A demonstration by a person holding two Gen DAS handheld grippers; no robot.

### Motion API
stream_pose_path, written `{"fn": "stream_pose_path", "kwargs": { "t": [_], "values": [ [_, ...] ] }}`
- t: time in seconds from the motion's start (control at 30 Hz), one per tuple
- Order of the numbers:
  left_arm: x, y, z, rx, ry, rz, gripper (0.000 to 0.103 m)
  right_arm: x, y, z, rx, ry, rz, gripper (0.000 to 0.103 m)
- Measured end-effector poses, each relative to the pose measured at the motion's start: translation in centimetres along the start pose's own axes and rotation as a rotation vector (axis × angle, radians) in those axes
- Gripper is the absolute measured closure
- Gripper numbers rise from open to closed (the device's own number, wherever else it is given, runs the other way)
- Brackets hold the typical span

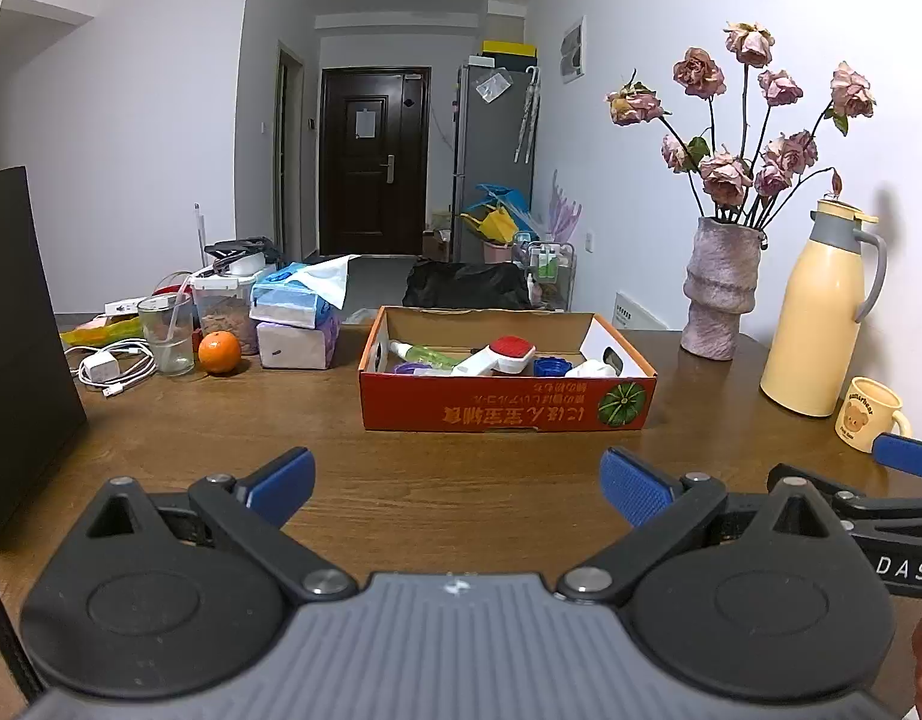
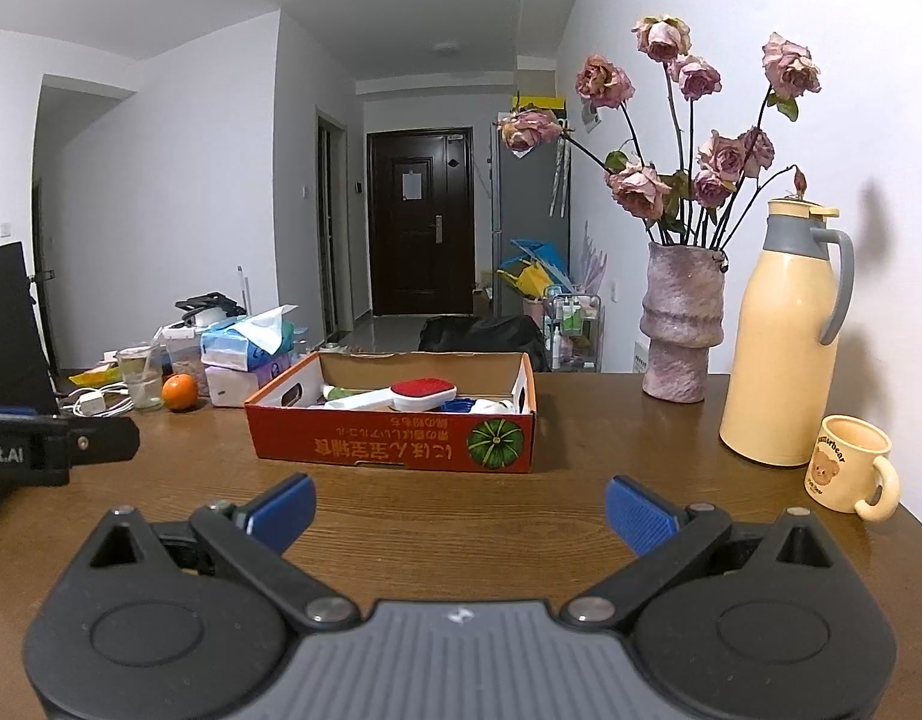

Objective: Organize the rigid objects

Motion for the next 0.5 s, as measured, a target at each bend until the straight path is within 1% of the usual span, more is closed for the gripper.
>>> {"fn": "stream_pose_path", "kwargs": {
  "t": [0.5],
  "values": [
    [0.51, -0.31, -0.39, 0.005, 0.001, -0.003, 0.000, 0.12, -0.16, 0.02, 0.008, -0.003, -0.003, 0.000]
  ]
}}
Point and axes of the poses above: each gripper's, at about its wrist camera, not at the fingertips, and z roughly the way its jaws point, x to its left, y to its top, the point moved 7 cm from there along z, roughly the way its jaws point, and after that the axes turned 5 degrees about -x, right-handed, at the moved point
